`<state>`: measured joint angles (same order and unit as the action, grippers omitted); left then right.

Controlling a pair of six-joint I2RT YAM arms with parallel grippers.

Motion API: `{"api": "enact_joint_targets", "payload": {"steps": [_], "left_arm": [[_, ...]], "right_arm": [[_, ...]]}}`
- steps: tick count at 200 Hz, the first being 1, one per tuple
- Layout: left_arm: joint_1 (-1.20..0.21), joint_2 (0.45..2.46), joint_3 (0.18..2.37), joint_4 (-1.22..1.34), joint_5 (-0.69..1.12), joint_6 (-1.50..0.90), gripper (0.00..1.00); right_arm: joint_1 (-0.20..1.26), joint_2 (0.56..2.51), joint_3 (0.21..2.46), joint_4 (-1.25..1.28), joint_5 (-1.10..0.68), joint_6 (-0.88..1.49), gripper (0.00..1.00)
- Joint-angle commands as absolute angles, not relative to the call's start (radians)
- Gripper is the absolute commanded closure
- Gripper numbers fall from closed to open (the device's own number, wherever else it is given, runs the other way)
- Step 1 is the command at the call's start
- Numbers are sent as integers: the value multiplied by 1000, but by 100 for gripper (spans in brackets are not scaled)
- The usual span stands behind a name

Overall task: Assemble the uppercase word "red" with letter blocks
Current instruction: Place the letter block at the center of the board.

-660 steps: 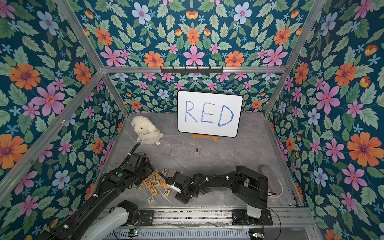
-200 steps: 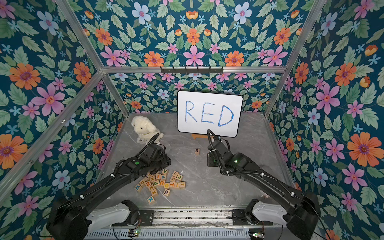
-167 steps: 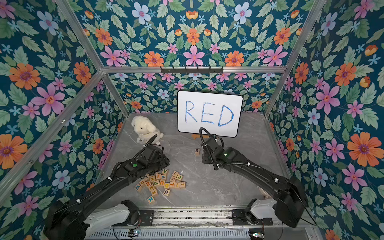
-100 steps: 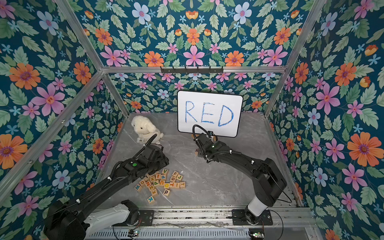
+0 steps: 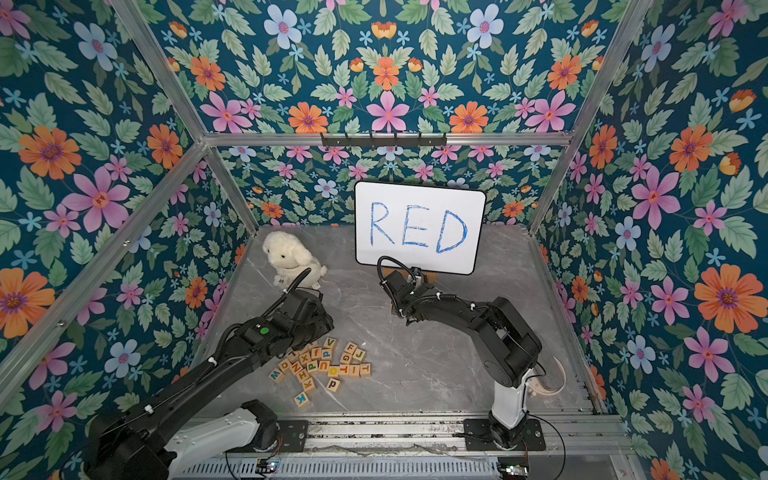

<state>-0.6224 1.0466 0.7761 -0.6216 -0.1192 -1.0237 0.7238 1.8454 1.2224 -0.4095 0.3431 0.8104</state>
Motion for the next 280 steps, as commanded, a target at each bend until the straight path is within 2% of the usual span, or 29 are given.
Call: {"api": "enact_joint_targets", "payload": {"steps": [1, 114, 209, 245, 280], "left_arm": [[-623, 1035, 775, -649, -156, -1045, 26], [-623, 1049, 768, -658, -166, -1058, 25], [-623, 1057, 773, -680, -187, -1069, 25], [-623, 1053, 772, -674, -181, -1061, 26], [-623, 1052, 781, -671, -180, -1053, 25]], "right_arm": [[716, 1867, 1232, -388, 353, 810, 75], [713, 1950, 1262, -374, 342, 770, 72], [713, 1978, 1276, -390, 359, 751, 64], [713, 1979, 1290, -417, 359, 739, 55], [713, 1943, 1281, -425, 355, 738, 54]]}}
